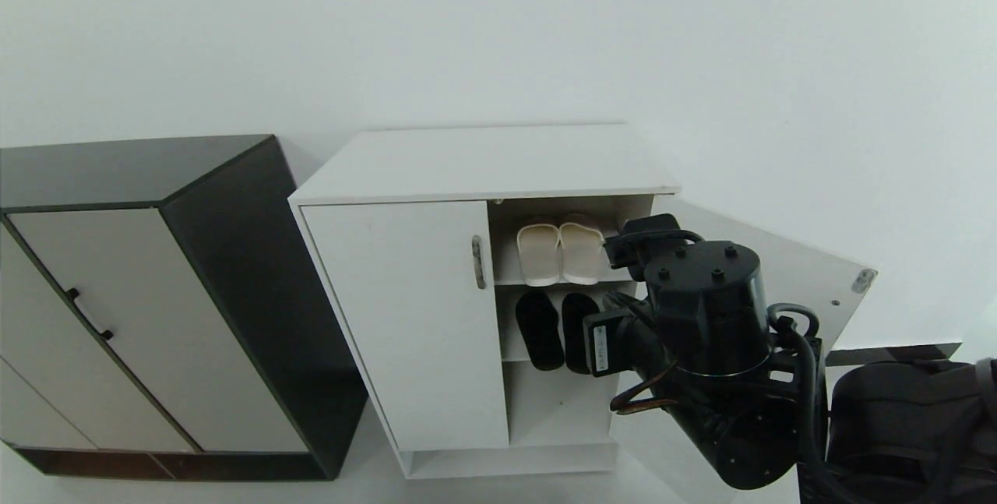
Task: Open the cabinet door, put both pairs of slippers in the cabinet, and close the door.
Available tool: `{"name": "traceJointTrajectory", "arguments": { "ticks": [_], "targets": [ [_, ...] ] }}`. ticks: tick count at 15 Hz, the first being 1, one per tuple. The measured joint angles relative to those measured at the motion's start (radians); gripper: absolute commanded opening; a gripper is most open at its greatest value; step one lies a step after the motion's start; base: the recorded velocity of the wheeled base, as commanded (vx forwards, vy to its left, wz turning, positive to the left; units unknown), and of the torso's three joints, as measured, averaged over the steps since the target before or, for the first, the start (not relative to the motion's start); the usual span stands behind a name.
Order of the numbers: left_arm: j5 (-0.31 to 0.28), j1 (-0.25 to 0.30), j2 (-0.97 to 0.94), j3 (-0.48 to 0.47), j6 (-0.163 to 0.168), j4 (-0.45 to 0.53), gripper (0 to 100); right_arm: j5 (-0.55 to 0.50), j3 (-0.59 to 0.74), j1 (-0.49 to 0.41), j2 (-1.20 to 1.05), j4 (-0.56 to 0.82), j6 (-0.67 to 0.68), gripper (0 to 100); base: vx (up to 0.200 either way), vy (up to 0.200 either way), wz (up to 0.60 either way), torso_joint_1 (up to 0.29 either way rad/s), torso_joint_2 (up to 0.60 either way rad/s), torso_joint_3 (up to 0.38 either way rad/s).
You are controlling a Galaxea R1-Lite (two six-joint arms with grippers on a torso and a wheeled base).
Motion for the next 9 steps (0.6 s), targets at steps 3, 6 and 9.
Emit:
{"name": "traceJointTrajectory", "arguments": {
  "ticks": [3,6,9],
  "targets": [
    [0.000,0.000,0.000,0.000,0.000,0.000,0,0.000,0.000,0.000,0.000,0.001,0.000,0,0.000,0.000,0.00,0.217,-0.53,-0.312],
    [0.000,0.000,0.000,0.000,0.000,0.000,0,0.000,0.009,0.003,-0.004,-0.001,0.000,0,0.000,0.000,0.00,0.227,-0.53,-0.307],
    [0.000,0.000,0.000,0.000,0.000,0.000,0,0.000,0.013,0.005,-0.009,0.000,-0.002,0,0.000,0.000,0.00,0.085,-0.17,-0.102]
  ]
}}
